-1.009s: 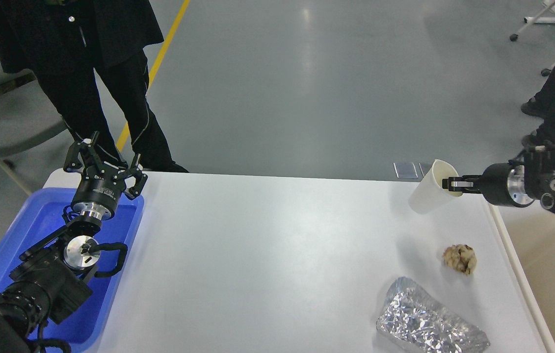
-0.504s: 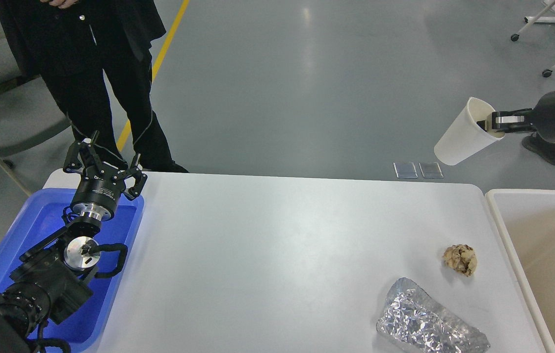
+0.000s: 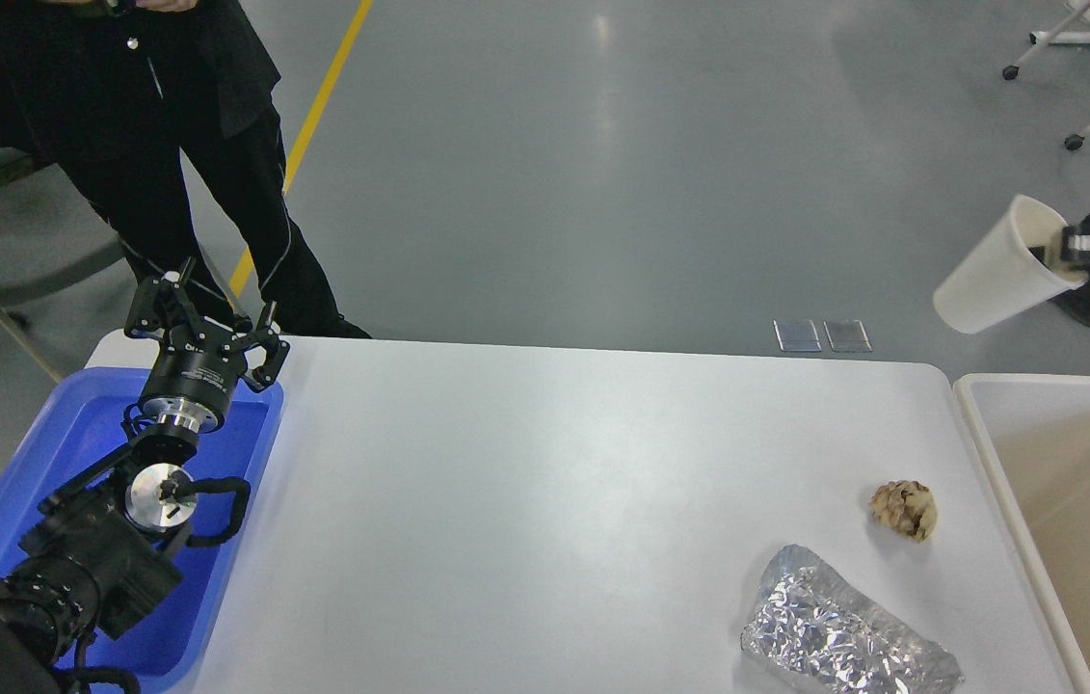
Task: Tidy desktop
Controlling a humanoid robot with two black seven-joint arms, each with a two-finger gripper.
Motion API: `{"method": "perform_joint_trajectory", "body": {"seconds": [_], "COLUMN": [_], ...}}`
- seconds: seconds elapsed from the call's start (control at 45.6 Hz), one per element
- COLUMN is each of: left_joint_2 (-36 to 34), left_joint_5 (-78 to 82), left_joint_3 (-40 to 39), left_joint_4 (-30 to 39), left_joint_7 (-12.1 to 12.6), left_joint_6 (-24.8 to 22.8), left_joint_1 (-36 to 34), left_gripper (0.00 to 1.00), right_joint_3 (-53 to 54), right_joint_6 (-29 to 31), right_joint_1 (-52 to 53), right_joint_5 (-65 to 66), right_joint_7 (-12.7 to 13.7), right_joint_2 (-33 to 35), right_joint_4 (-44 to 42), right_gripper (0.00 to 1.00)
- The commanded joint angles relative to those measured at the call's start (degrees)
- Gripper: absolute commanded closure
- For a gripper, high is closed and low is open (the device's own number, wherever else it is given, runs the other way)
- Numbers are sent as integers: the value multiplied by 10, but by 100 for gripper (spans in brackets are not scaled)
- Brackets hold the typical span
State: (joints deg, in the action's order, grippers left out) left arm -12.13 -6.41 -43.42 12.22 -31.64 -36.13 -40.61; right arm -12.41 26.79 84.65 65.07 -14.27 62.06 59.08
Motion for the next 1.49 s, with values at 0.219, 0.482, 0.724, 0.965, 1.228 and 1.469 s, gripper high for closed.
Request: {"method": "perform_joint_trajectory", "body": {"seconds": [0.219,0.482,0.724,0.965,1.228,1.469], "left_joint_2": [0,0,0,0,0,0], "left_joint_5": [0,0,0,0,0,0], "left_joint_3": [0,0,0,0,0,0], "left_joint_4": [0,0,0,0,0,0], "left_joint_7": [0,0,0,0,0,0], "left_joint_6": [0,0,0,0,0,0], "left_joint_1": [0,0,0,0,0,0], "left_gripper": [0,0,0,0,0,0], "right_joint_3": [5,6,7,52,129,155], "right_joint_6": [-58,-102,-102,-106,-165,-193], "right_joint_1": [-216,-365,-461,-533,-554,-555], "right_joint_5": [-248,-464,-604,-655,-655,-655], "right_joint_7": [-50,-47,-41,-32,-2,9], "right_joint_2": [28,-52,-157,-255,-311,-332], "right_joint_4": [-194,-307,-454,-585,-623,-623], "right_gripper": [100,100,100,100,100,100]}}
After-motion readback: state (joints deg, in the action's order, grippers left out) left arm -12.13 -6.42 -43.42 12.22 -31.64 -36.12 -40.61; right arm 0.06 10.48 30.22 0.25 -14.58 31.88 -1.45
